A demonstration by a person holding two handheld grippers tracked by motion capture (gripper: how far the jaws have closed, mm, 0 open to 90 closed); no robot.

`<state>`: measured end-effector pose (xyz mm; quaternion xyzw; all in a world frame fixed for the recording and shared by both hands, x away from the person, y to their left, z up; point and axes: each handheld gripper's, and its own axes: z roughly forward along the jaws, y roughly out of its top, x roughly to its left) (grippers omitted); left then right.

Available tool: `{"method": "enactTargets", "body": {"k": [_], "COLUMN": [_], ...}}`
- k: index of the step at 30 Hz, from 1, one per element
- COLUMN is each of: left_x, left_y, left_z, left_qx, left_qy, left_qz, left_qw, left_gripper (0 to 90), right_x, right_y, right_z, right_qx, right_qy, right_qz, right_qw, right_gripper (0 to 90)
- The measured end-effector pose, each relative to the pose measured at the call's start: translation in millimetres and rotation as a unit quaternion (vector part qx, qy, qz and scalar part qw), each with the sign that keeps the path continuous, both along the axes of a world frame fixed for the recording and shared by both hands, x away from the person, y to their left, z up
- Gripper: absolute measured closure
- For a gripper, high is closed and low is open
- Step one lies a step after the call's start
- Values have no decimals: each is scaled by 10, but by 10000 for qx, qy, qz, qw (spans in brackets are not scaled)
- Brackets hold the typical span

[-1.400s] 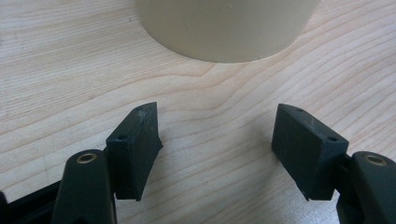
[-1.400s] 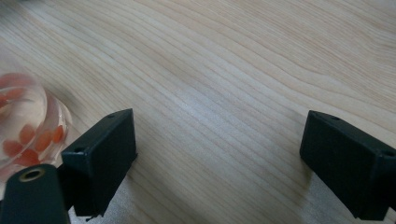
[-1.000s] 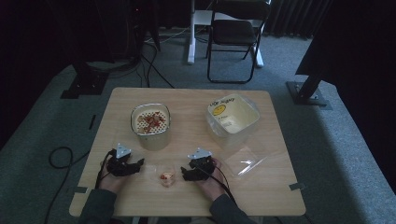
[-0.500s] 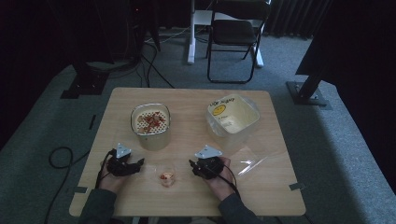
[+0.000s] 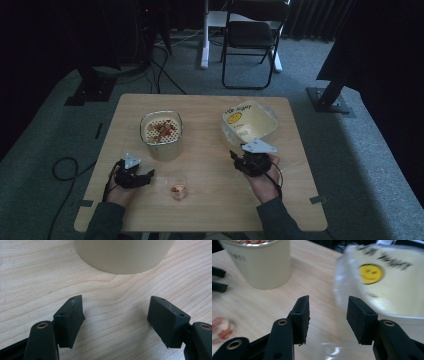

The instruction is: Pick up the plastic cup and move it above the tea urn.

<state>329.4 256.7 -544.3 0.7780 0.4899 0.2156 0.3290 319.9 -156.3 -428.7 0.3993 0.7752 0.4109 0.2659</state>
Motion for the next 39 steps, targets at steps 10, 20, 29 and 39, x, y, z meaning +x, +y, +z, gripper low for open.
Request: {"method": "enactTargets", "body": {"k": [10, 20, 29, 39], "left_x": [5, 18, 29, 29], "left_y": [-1, -7, -13, -13], "left_z": [0, 0, -1, -1], "left_qx": [5, 8, -1, -2], "left_qy": [-3, -3, -8, -7], "left_qz": [6, 16, 26, 24], "left_qw": [10000, 10000, 10000, 10000], "left_gripper": [290, 290, 289, 290], "right_x": [-4, 80, 423, 570], "right_y": [-588, -1136, -1385, -1477], "right_z": [185, -38, -533, -721], "right_qx": [-7, -159, -235, -151], "right_qy": [-180, 56, 916, 1411], "right_qz": [-589, -924, -1100, -1069], "right_qw": [9981, 9956, 9894, 9841], "right_gripper": [527, 542, 543, 741]}}
